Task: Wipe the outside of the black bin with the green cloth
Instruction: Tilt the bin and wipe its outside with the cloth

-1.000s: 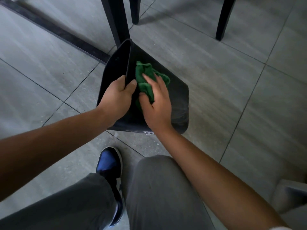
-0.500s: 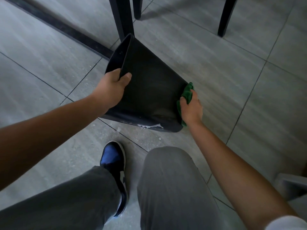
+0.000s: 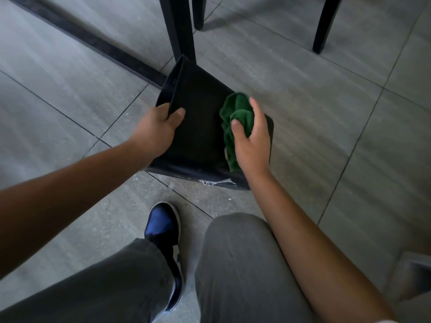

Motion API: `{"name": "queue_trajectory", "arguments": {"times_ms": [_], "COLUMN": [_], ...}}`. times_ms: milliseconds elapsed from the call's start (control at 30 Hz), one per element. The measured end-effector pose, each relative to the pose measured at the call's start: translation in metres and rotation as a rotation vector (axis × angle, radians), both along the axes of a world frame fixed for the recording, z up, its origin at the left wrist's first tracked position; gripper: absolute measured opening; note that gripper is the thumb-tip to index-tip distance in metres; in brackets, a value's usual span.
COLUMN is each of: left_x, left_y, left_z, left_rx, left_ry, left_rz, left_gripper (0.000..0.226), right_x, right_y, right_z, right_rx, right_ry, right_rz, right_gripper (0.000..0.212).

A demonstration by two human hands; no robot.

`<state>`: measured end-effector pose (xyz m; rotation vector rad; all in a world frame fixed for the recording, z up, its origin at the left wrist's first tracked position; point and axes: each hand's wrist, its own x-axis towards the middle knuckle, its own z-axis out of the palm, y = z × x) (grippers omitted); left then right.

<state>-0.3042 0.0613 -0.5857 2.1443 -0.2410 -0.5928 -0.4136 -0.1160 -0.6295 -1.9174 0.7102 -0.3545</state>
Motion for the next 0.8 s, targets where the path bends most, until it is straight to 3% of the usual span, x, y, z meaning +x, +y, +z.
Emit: {"name": "queue_trajectory", "arguments": {"times_ms": [100,267,500,700,800], "left_x": [0.0,0.0,-0.001,0.001,0.004], "left_y": [-0.001,-0.001,0.001,-0.01,0.002], "left_z": [-0.001,-0.002,-0.003,-0.003,-0.007], "left_rx": [-0.001,-0.024,-0.022,-0.131,-0.086], "left_ry": [-0.002,0.019,-0.009,-0.037,-0.051], "left_rz": [-0.022,-0.016,-0.026,0.016,0.05], "left_gripper": [0.02,0.019,0.016,0.03,0.03], "right_x": [0.001,0.004,0.016,0.04,0.049], "right_y": [0.0,-0.009,-0.025,0.058,0.035], "right_z": [-0.02,-0.04,-0.031,0.012,-0.004], "right_rx": [-0.143,-0.137,-0.06,-0.126,-0.312], "right_ry": [-0.04,0.021,0.125,-0.372,-0.249], "right_rz": [-0.027,-0.069,-0.259,0.181,0.167], "right_gripper": [0.058,0.066,0.058,0.05,0.05]}}
